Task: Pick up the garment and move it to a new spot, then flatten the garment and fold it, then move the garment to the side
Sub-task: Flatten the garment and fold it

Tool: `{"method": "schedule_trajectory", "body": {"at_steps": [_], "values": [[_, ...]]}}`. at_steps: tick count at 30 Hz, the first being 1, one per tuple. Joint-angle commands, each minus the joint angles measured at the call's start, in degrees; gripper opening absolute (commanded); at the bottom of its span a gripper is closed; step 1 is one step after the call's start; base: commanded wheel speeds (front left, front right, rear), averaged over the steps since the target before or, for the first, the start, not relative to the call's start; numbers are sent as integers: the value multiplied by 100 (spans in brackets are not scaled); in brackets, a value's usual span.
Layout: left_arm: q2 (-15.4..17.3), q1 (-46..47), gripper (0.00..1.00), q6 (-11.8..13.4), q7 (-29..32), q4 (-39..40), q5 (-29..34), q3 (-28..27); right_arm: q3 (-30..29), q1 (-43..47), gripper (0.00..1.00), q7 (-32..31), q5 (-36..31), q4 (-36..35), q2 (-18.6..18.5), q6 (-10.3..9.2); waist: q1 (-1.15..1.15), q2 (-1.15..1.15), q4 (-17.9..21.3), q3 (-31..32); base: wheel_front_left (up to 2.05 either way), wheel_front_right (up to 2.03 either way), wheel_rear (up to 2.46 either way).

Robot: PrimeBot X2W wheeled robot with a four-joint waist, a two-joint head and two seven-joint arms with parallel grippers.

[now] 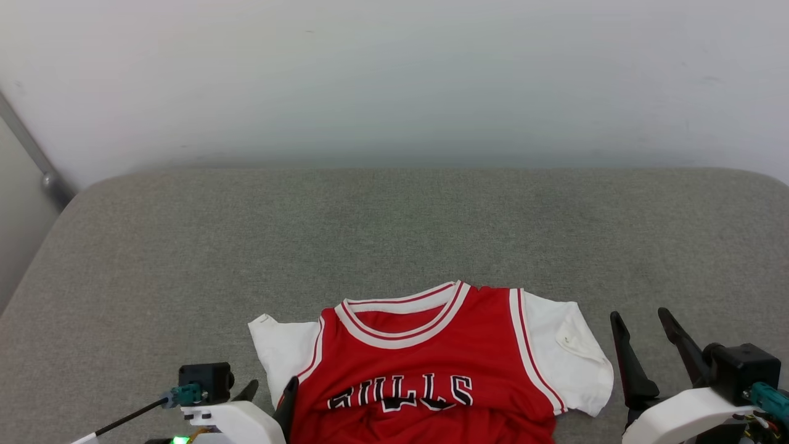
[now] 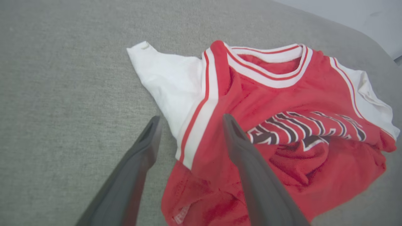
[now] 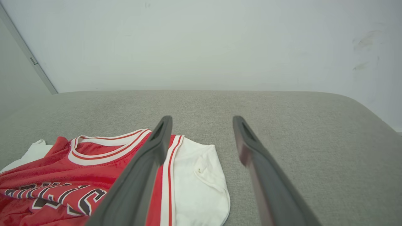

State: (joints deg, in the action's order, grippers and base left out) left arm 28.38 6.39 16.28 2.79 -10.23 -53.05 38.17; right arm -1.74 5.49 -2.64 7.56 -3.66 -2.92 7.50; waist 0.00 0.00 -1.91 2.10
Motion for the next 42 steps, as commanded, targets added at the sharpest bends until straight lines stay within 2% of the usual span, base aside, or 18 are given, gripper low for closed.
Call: {"method": "schedule_trajectory", "body": {"at_steps": [1,6,10,17,25,30,34,35,36,38,42], "values": [[70,90,100,99,-374,157,139,-174,-8,40,100,-10,-23,-31,7,-2,0,0,-12,54,0,0,0],[287,261,100,174,-621,328,255,-432,5,40,100,-21,-7,-80,7,-2,0,0,18,58,0,0,0],[530,619,100,89,-356,464,292,-467,2,6,100,-24,-18,-126,6,-2,0,0,73,-48,0,0,0],[954,1364,100,-477,916,277,-96,-357,69,-164,100,-15,-17,-190,7,-2,0,0,269,-537,0,0,0],[1164,1981,100,-1159,2569,-364,-755,-84,122,-479,100,148,24,-103,7,-2,0,0,489,-1183,0,0,0],[1186,2203,100,-1221,3136,-961,-797,92,151,-653,100,230,33,-15,7,-2,0,0,594,-1407,0,0,0],[995,2152,100,-1283,3505,-1409,-951,266,172,-728,100,282,43,72,7,-2,0,0,641,-1481,0,0,0],[904,2124,75,-1332,3559,-1475,-1016,284,174,-751,100,296,41,99,7,-2,0,0,650,-1493,0,0,0],[817,2108,42,-1388,3598,-1542,-1045,320,173,-770,100,311,36,118,7,-2,0,0,654,-1493,0,0,0],[678,2092,0,-1498,3542,-1649,-1073,376,146,-778,100,316,25,150,7,-2,0,0,640,-1473,0,0,0],[511,2113,0,-1600,2993,-1860,-1020,226,92,-760,100,296,-6,207,6,-2,0,0,581,-1332,0,0,0]]}}
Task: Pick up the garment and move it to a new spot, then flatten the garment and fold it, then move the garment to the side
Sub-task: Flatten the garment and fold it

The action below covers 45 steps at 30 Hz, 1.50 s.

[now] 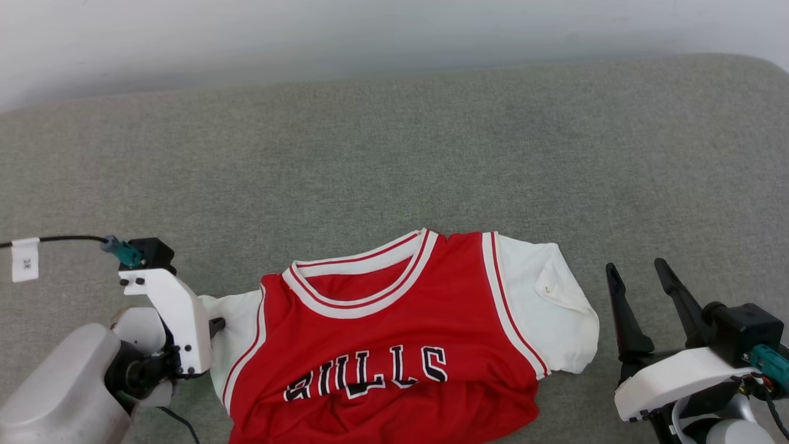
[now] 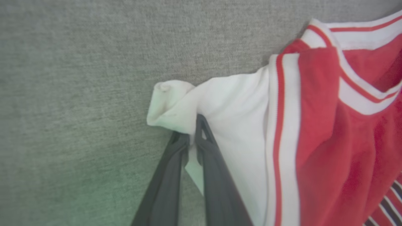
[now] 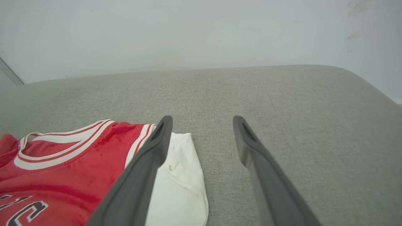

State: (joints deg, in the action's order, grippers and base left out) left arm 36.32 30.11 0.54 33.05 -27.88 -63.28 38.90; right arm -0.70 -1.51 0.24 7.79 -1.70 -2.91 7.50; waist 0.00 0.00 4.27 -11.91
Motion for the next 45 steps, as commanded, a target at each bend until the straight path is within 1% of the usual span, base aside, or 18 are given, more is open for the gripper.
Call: {"method": "schedule_trajectory", "body": {"at_steps": [1,4,8,11,15,18,19,22,24,27,32,33,34,35,37,40,45], "values": [[-275,-255,0,-37,-176,-161,22,103,-24,-46,100,-4,-2,26,5,-2,0,0,-58,119,0,0,0],[-287,-228,0,48,-627,-238,122,-38,-116,-2,100,-125,98,99,4,-3,0,0,-136,266,0,0,0],[-232,-178,0,197,-1212,-127,313,-185,-334,-27,100,-551,442,305,5,-2,0,0,-270,454,0,0,0],[-248,-165,0,320,-1533,101,469,-219,-652,-185,100,-1159,596,559,2,-2,0,0,-382,524,0,0,0],[-220,-94,0,494,-1767,535,668,-211,-876,-510,100,-2276,730,881,-192,-2,0,0,-543,442,0,0,0],[-196,-42,0,655,-1882,922,815,-216,-759,-853,100,-3095,890,1073,-409,-2,0,0,-645,280,0,0,0],[-196,-42,0,655,-1882,922,815,-216,-759,-853,100,-3095,890,1073,-409,-2,0,0,-645,280,0,0,0],[-161,-7,0,790,-1946,1261,933,-215,-543,-1194,100,-3766,998,1233,-548,-2,0,0,-744,111,0,0,0],[-153,39,0,857,-1973,1456,987,-219,-383,-1420,100,-4103,1039,1344,-633,-2,0,0,-804,9,0,0,0],[-163,92,0,913,-2002,1667,1059,-211,-178,-1687,100,-4436,1130,1590,-750,-2,0,0,-886,-126,0,0,0],[-153,87,0,947,-2028,1796,1099,-196,50,-1863,100,-4911,1291,2250,-784,-2,0,0,-970,-255,0,0,0],[-152,90,0,940,-2032,1797,1095,-193,77,-1855,91,-5026,1333,2380,-771,-2,0,0,-987,-270,0,0,0],[-150,88,0,934,-2028,1796,1091,-190,96,-1859,49,-5104,1419,2459,-728,-2,0,0,-996,-281,0,0,0],[-140,84,0,926,-2021,1793,1084,-189,123,-1878,0,-5168,1478,2517,-706,-1,0,0,-999,-289,0,0,0],[-122,74,0,914,-2012,1792,1074,-188,183,-1927,0,-5207,1562,2552,-721,-1,0,0,-994,-284,0,0,0],[-98,57,0,908,-1997,1772,1068,-179,211,-2032,0,-5211,1622,2562,-848,-2,0,0,-970,-216,0,0,0],[-102,80,0,936,-2115,1676,1127,-203,350,-2196,0,-4842,1636,2396,-1077,-2,0,0,-903,91,0,0,0]]}}
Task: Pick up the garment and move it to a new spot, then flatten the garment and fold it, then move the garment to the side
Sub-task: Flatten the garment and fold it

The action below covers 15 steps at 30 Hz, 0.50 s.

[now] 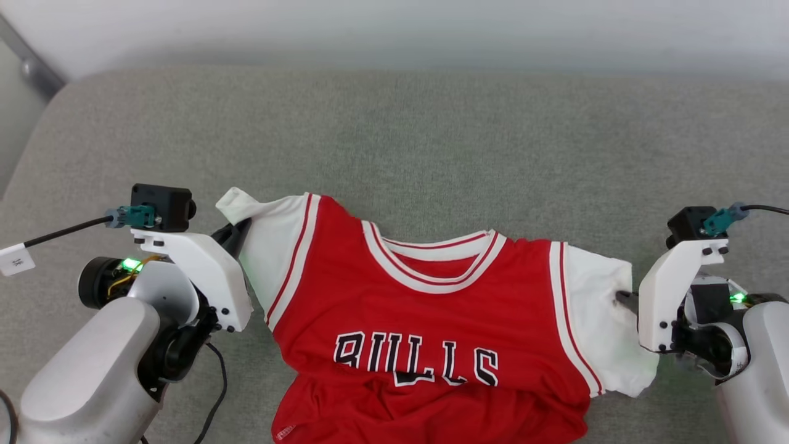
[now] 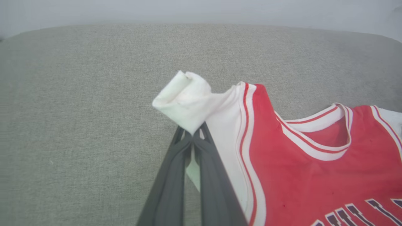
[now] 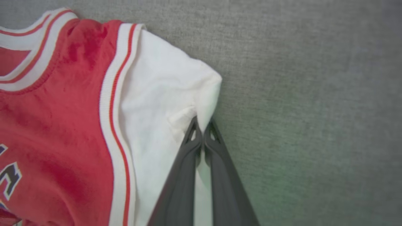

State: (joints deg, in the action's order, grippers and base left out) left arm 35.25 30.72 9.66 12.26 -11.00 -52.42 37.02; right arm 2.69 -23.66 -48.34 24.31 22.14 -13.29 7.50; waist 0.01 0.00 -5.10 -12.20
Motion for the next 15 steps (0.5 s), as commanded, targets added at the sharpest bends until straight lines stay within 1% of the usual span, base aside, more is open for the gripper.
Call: {"method": "schedule_trajectory", "body": {"at_steps": [1,5,8,12,15], "values": [[7,35,0,42,-69,-52,56,-21,53,-18,0,131,-60,-28,-99,-2,-1,0,53,212,0,0,0],[-1,150,0,89,-169,-251,109,-75,195,-174,0,630,-260,-78,-261,-2,-1,0,135,603,0,0,0],[-64,300,0,63,-216,-425,150,-79,210,-316,0,966,-455,-31,-355,-3,-1,0,178,850,0,0,0],[-136,683,0,34,-321,-750,266,-118,133,-640,0,1357,-716,44,-416,-3,-1,0,221,1032,0,0,0],[-265,1054,0,-33,-454,-1091,334,-166,9,-967,0,1612,-891,173,-434,-4,-1,0,257,1093,0,0,0]]}}
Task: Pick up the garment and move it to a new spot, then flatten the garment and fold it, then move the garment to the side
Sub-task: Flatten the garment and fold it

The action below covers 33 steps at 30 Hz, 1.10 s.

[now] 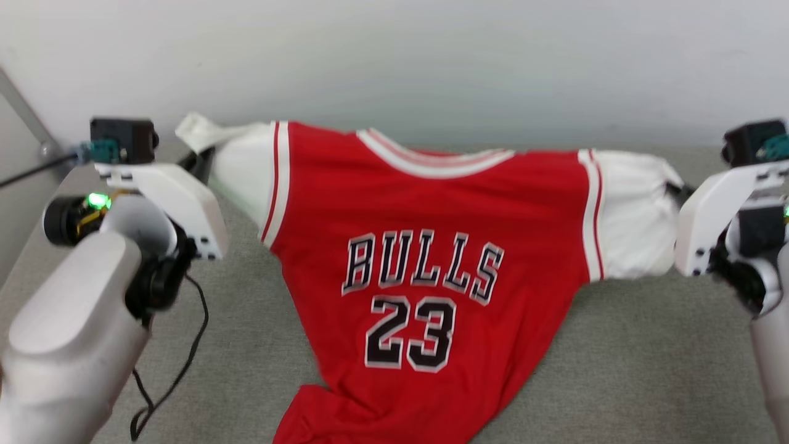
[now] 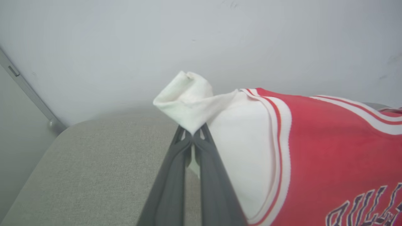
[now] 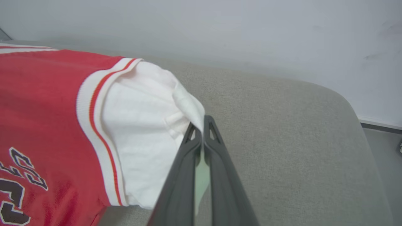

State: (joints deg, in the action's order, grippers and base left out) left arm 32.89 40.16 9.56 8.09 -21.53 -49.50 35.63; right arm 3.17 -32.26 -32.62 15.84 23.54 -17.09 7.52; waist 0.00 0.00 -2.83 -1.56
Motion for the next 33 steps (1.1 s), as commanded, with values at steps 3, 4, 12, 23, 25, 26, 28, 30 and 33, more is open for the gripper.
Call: {"method": "schedule_trajectory", "body": {"at_steps": [3,4,12,23,25,26,28,30,33], "values": [[-117,563,0,-119,-179,-426,126,-76,-126,-544,0,243,-226,188,-56,-7,0,0,76,-62,0,0,0],[-169,721,0,-157,-246,-551,142,-93,-130,-701,0,304,-283,247,-50,-7,0,0,94,-104,0,0,0],[-419,2236,0,-518,-831,-1414,428,-227,-287,-2260,0,939,-677,640,-53,-8,0,0,199,-784,0,0,0],[-593,4201,0,-902,-1794,-2052,768,-428,-580,-4286,0,2119,-1224,1045,-33,-8,0,0,286,-1970,0,0,0],[-584,4489,0,-927,-1901,-2094,814,-470,-567,-4567,0,2338,-1294,1090,-42,-8,0,0,321,-2167,0,0,0],[-542,4788,0,-934,-2015,-2131,858,-529,-515,-4889,0,2631,-1353,1179,-17,-8,0,0,390,-2451,0,0,0],[-514,4980,0,-914,-2058,-2114,885,-574,-452,-5123,0,2798,-1352,1201,4,-8,0,0,424,-2663,0,0,0],[-515,5063,0,-902,-2100,-2117,888,-605,-383,-5227,0,2915,-1334,1284,55,-7,0,0,451,-2844,0,0,0],[-525,5138,0,-918,-2149,-2103,895,-620,-257,-5390,0,3039,-1299,1399,71,-7,0,0,466,-3129,0,0,0]]}}
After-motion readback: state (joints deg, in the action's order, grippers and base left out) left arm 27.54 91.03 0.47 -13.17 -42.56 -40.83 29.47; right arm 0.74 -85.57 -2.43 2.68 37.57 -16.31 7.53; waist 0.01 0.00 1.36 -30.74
